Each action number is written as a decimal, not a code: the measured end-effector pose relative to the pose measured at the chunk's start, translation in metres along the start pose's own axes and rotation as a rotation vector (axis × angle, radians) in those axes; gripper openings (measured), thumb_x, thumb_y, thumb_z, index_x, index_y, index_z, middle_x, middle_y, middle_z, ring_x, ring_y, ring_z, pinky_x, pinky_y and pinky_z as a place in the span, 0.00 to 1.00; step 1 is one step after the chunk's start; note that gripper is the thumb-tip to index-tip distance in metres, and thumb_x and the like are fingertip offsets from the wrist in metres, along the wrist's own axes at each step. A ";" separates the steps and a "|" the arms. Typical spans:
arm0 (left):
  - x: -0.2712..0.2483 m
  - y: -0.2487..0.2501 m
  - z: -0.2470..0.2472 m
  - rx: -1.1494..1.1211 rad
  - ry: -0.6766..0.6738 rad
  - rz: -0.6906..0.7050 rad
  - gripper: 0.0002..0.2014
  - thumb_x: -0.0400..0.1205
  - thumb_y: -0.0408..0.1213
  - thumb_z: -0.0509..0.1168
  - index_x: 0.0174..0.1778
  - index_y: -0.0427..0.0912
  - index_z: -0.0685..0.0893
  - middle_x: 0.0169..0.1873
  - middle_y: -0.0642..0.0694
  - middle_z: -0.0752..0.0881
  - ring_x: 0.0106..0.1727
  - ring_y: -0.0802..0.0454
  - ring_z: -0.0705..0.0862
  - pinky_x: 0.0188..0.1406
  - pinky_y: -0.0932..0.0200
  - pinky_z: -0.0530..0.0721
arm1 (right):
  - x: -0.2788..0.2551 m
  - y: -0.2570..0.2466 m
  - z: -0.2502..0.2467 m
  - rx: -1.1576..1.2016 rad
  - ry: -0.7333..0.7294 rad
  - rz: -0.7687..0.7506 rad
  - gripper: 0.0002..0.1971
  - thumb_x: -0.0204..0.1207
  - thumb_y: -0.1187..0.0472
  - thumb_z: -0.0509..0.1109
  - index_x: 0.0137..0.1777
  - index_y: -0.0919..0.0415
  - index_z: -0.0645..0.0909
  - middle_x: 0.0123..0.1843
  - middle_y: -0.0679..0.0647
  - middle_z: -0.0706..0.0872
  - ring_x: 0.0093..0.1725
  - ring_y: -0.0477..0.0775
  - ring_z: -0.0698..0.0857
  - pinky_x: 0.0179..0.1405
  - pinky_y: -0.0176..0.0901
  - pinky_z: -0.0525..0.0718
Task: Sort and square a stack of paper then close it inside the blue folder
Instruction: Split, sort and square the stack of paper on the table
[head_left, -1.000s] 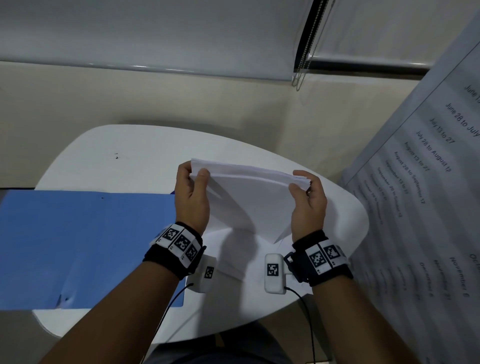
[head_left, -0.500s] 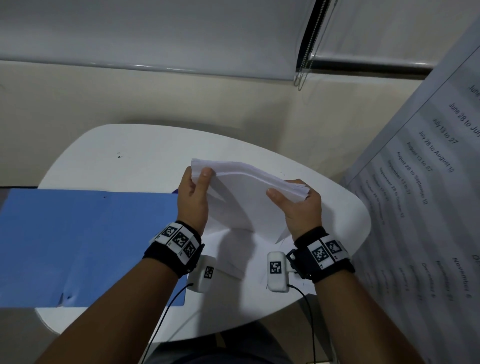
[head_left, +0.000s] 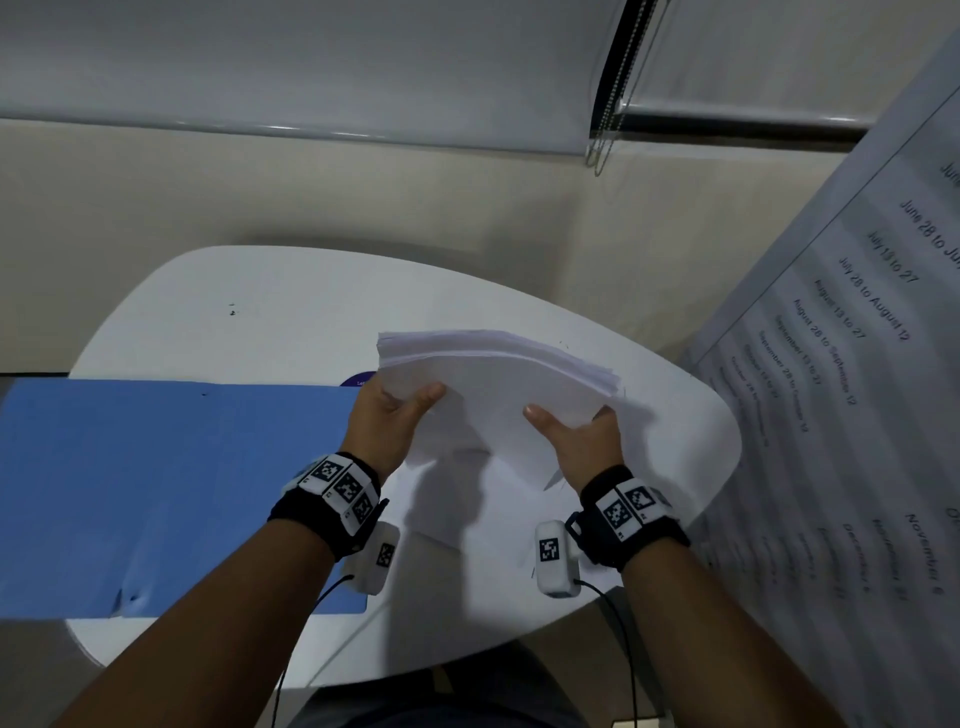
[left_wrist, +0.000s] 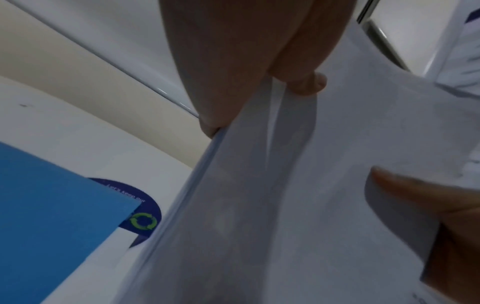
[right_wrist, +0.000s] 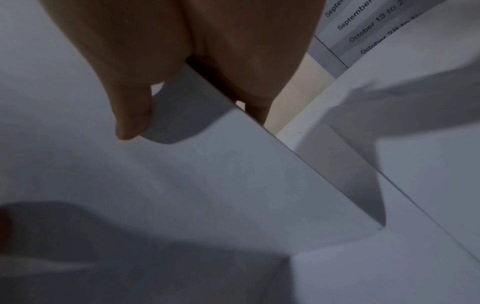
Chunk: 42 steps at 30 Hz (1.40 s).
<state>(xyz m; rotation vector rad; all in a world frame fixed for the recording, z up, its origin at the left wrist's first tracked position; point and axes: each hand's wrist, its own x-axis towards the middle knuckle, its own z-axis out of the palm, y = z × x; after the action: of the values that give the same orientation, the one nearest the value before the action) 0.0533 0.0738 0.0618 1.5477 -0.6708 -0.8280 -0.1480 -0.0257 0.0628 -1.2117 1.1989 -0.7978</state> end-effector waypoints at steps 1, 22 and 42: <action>0.001 -0.002 0.001 0.005 -0.008 -0.005 0.10 0.82 0.39 0.72 0.59 0.49 0.88 0.49 0.56 0.93 0.52 0.58 0.91 0.49 0.59 0.88 | -0.001 0.004 0.001 -0.008 0.015 0.030 0.11 0.66 0.61 0.84 0.43 0.53 0.85 0.39 0.43 0.90 0.42 0.41 0.90 0.41 0.34 0.88; -0.024 -0.050 -0.063 0.120 0.129 -0.162 0.09 0.79 0.48 0.72 0.48 0.47 0.84 0.42 0.45 0.87 0.42 0.46 0.84 0.41 0.49 0.83 | 0.003 0.092 -0.011 -0.813 -0.001 0.337 0.28 0.75 0.41 0.71 0.67 0.61 0.79 0.66 0.57 0.83 0.65 0.60 0.81 0.65 0.51 0.81; -0.022 -0.031 -0.093 -0.005 0.180 -0.153 0.07 0.84 0.39 0.70 0.54 0.40 0.86 0.36 0.51 0.87 0.36 0.54 0.84 0.36 0.54 0.83 | 0.025 0.096 0.023 -0.743 0.088 0.496 0.18 0.74 0.63 0.76 0.61 0.71 0.79 0.59 0.63 0.87 0.52 0.62 0.86 0.45 0.42 0.83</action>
<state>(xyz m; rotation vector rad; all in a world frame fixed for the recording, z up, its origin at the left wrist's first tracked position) 0.1152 0.1502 0.0386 1.6619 -0.4237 -0.7913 -0.1331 -0.0216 -0.0373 -1.3696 1.8606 -0.0118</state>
